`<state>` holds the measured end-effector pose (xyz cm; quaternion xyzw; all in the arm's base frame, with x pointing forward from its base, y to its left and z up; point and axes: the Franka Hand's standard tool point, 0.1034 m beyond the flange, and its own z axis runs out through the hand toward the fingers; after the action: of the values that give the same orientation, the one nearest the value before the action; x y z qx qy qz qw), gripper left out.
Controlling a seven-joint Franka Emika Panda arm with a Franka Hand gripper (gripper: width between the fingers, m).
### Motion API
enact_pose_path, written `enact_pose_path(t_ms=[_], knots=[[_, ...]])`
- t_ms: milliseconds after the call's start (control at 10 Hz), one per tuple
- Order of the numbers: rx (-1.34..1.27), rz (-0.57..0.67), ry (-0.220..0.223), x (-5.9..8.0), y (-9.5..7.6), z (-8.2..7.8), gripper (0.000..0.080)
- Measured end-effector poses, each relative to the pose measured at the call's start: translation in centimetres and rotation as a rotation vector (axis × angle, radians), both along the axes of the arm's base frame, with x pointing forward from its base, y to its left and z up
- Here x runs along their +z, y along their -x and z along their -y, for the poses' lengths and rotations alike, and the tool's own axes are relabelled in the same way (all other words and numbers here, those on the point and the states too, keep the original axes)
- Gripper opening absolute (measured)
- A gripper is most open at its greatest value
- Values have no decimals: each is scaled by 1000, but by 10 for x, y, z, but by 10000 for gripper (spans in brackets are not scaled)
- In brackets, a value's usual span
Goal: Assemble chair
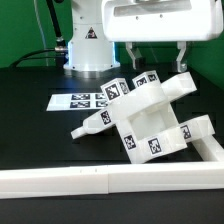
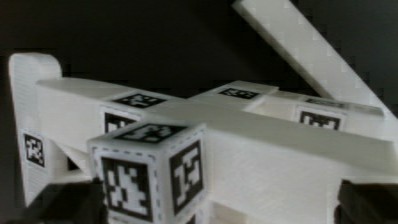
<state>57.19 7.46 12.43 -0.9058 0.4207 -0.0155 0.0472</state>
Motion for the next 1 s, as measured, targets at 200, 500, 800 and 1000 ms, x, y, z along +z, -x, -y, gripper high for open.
enact_pose_path(t_ms=[200, 500, 800, 1000], knots=[[-3, 1, 7, -3, -7, 3, 649], [-7, 10, 17, -6, -19, 9, 649], [28, 17, 24, -6, -27, 17, 649], [44, 24, 28, -5, -31, 21, 649]])
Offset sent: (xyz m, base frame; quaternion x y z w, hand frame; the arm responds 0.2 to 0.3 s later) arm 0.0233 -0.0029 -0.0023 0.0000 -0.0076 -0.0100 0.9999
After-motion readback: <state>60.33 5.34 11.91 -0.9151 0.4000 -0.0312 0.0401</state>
